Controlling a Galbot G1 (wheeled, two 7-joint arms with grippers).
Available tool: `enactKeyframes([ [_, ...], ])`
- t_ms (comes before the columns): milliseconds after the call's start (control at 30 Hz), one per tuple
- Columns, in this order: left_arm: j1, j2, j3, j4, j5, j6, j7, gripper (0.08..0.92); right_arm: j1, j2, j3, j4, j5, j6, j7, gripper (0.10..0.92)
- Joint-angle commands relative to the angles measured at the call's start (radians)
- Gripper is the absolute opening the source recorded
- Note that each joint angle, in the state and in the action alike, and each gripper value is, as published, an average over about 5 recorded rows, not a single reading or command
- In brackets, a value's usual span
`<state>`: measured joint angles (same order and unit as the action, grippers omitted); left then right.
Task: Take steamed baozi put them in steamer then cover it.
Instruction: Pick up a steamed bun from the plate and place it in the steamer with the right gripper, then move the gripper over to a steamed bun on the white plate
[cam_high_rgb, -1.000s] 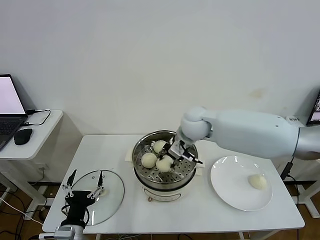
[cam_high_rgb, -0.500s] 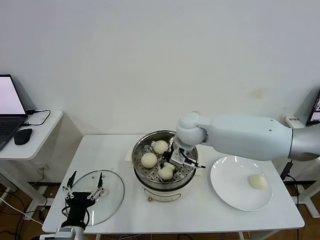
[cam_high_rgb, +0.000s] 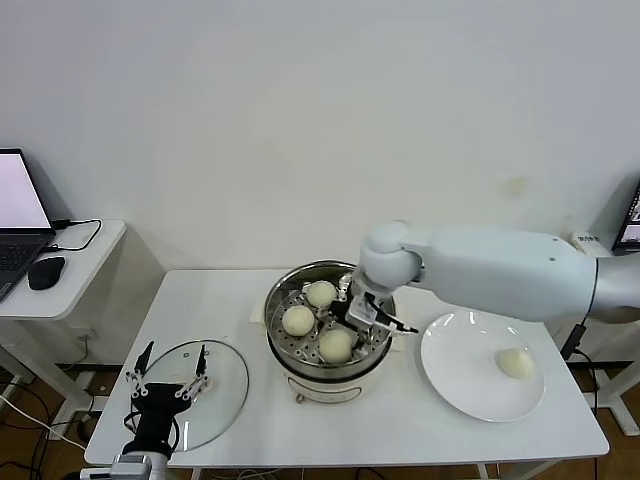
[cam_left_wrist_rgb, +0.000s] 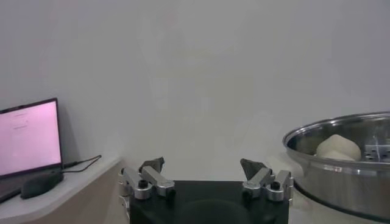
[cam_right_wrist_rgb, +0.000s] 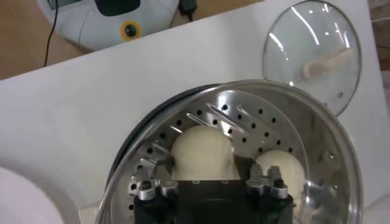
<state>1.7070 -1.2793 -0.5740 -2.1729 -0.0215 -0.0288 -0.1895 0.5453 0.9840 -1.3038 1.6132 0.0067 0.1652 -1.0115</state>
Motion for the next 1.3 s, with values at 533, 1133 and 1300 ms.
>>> enactKeyframes([
  [533, -0.024, 0.048, 0.024, 0.01, -0.006, 0.001, 0.002, 0.823, -0.022, -0.53, 0.179, 0.088, 0.142, -0.481, -0.004, 0.822],
  [1133, -0.022, 0.066, 0.051, 0.019, 0.008, 0.002, 0.002, 0.823, -0.946, -0.756, 0.903, -0.02, -0.159, -0.396, 0.006, 0.823],
  [1300, -0.017, 0.064, 0.05, 0.016, 0.015, 0.005, 0.003, 0.823, -1.061, -0.703, 1.009, -0.061, -0.191, -0.399, 0.01, 0.823],
])
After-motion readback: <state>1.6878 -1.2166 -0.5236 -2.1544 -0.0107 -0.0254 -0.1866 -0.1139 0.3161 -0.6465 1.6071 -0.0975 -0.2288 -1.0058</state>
